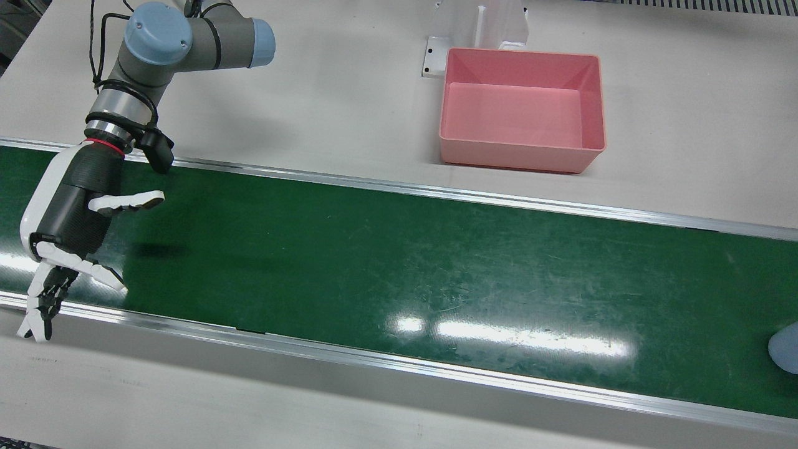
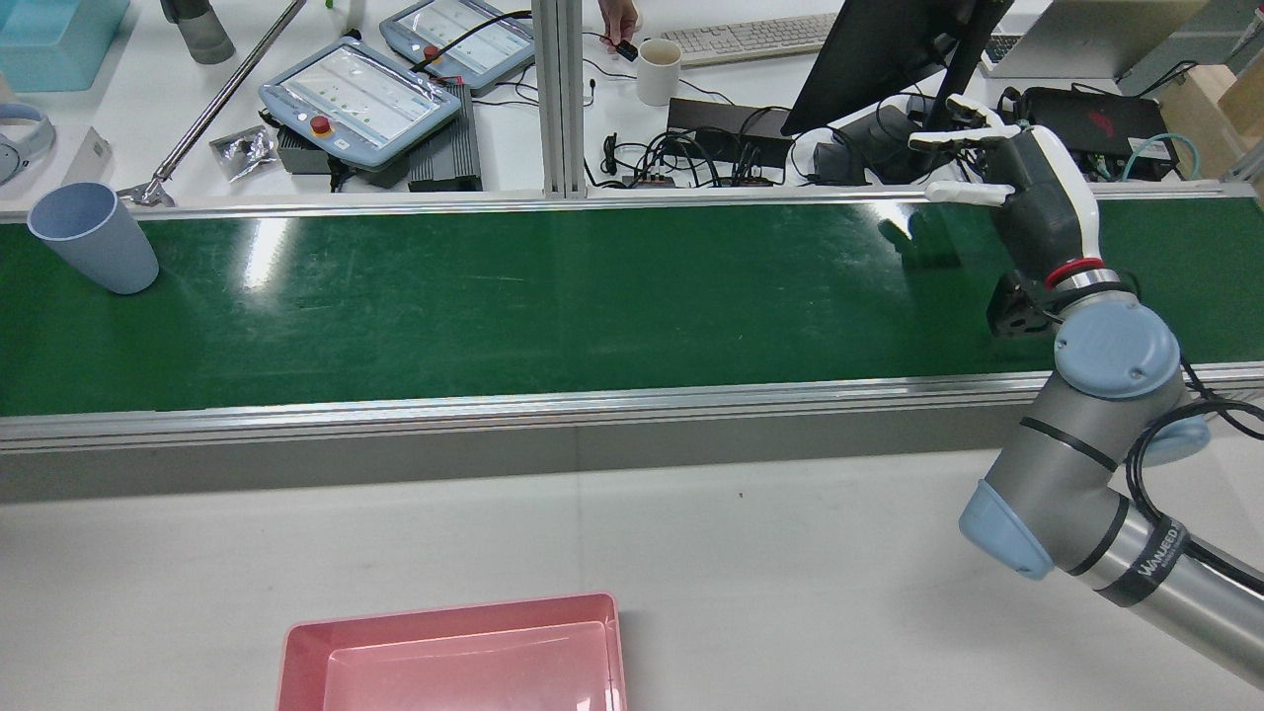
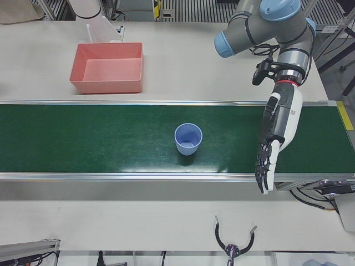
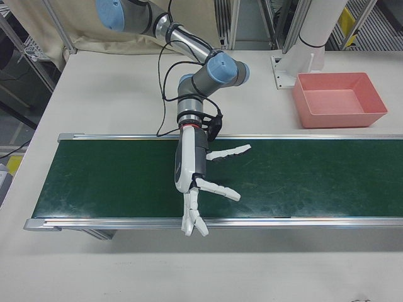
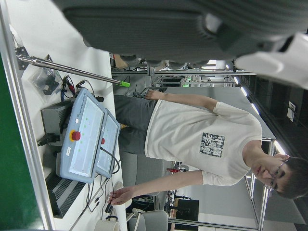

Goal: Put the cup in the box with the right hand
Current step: 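Hold the open right hand beside the belt as the blue cup approaches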

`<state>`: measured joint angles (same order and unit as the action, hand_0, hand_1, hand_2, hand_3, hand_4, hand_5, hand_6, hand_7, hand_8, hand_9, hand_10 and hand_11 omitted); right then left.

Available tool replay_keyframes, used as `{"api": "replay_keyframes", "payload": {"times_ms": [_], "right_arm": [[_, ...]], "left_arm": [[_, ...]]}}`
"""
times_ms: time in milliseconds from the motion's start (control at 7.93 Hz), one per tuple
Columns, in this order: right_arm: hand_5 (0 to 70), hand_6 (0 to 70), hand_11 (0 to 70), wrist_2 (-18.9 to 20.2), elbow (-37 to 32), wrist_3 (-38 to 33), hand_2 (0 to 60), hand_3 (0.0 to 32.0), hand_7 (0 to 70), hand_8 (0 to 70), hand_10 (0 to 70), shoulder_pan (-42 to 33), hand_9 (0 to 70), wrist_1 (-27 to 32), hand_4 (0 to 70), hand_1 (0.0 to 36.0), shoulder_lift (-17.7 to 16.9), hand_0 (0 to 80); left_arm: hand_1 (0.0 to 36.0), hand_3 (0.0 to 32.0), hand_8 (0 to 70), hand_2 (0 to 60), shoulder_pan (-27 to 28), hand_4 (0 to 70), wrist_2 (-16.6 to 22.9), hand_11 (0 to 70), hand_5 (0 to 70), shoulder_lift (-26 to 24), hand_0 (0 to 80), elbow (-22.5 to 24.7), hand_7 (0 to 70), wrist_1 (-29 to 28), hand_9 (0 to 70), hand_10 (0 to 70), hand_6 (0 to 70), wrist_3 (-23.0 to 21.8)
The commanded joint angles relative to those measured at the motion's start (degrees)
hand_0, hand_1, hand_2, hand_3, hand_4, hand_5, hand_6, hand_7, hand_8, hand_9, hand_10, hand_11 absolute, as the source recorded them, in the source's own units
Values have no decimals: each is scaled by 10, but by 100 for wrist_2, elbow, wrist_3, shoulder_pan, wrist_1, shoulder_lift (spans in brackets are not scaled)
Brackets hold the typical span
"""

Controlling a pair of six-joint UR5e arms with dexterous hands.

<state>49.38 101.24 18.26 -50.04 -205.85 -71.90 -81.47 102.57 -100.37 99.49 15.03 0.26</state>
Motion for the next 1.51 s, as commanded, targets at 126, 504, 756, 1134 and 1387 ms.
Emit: {"api": "replay_keyframes", "payload": {"times_ms": [126,504,756,1134,1387], "right_arm": [[10,21,10,19,-51,484,0,66,193,0,4,196,24,-7,410,0,343,484],[6,20,9,28,-51,652,0,72,195,0,5,267,25,-7,410,0,388,478],[8,20,10,2,-191,757,0,70,188,0,5,390,23,10,388,0,396,475],[11,20,25,2,-253,758,0,74,178,0,15,408,21,132,348,0,432,474],[13,21,29,2,-271,767,0,68,180,0,18,478,22,177,342,0,414,473]], "left_arm": [[0,0,0,0,0,0,-1,0,0,0,0,0,0,0,0,0,0,0],[0,0,0,0,0,0,-1,0,0,0,0,0,0,0,0,0,0,0],[0,0,0,0,0,0,-1,0,0,0,0,0,0,0,0,0,0,0],[0,0,0,0,0,0,-1,0,0,0,0,0,0,0,0,0,0,0],[0,0,0,0,0,0,-1,0,0,0,0,0,0,0,0,0,0,0]]}}
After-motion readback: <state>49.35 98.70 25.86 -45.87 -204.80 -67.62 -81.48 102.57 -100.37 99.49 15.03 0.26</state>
